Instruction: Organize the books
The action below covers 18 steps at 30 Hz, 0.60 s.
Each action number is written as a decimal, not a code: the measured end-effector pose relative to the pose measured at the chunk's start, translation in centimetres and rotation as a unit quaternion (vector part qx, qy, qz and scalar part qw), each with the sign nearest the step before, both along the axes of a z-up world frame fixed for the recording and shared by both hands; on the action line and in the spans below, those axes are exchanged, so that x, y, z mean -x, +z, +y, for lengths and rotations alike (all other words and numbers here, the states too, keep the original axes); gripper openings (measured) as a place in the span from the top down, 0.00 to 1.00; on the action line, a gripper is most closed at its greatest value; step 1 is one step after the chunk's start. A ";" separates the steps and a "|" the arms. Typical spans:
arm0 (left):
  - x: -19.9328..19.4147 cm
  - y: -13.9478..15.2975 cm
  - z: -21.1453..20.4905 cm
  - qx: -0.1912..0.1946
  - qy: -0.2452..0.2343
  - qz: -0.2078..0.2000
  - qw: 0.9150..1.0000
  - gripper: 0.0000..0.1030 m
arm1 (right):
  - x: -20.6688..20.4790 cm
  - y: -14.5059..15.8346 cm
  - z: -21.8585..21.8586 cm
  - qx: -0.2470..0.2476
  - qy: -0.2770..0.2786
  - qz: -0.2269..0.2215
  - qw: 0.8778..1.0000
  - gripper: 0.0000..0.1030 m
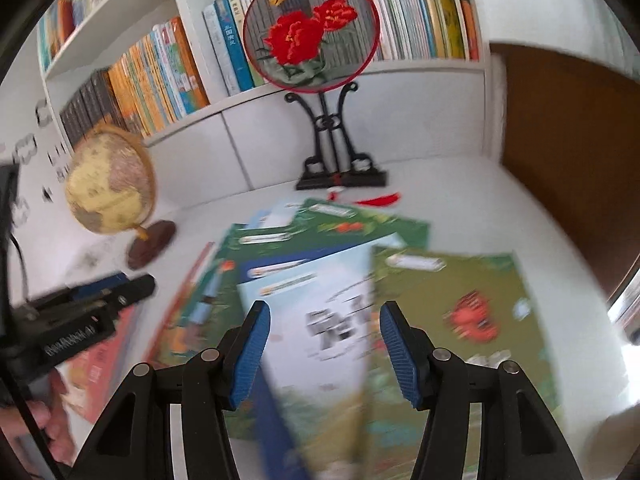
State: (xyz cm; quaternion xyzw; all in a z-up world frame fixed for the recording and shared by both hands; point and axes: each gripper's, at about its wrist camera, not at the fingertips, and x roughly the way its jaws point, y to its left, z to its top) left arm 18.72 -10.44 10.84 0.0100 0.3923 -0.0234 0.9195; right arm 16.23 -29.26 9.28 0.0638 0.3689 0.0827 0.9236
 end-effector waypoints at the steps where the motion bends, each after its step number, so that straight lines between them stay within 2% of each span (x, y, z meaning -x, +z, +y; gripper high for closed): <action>1: -0.1 0.1 -0.6 -0.002 0.003 -0.005 1.000 0.59 | -0.2 0.0 -0.1 0.016 0.002 -0.003 1.000 0.45; 4: -0.6 0.3 -1.9 -0.003 0.011 -0.014 1.000 0.59 | -0.7 0.3 -0.4 0.072 0.019 -0.018 0.997 0.41; 9: -1.1 0.6 -3.7 -0.005 0.018 -0.029 0.999 0.59 | -1.1 1.0 -1.1 0.100 0.031 -0.051 0.993 0.29; 11: -0.8 0.8 -4.2 -0.004 0.021 -0.050 0.999 0.59 | -1.1 1.3 -1.4 0.110 0.028 -0.063 0.992 0.29; 14: -0.3 1.6 -4.8 -0.005 0.027 -0.083 0.996 0.59 | -0.9 1.9 -1.9 0.104 0.028 -0.079 0.991 0.28; 18: -0.2 2.2 -5.2 0.001 0.034 -0.100 0.994 0.59 | -0.6 2.5 -2.5 0.078 0.035 -0.102 0.991 0.21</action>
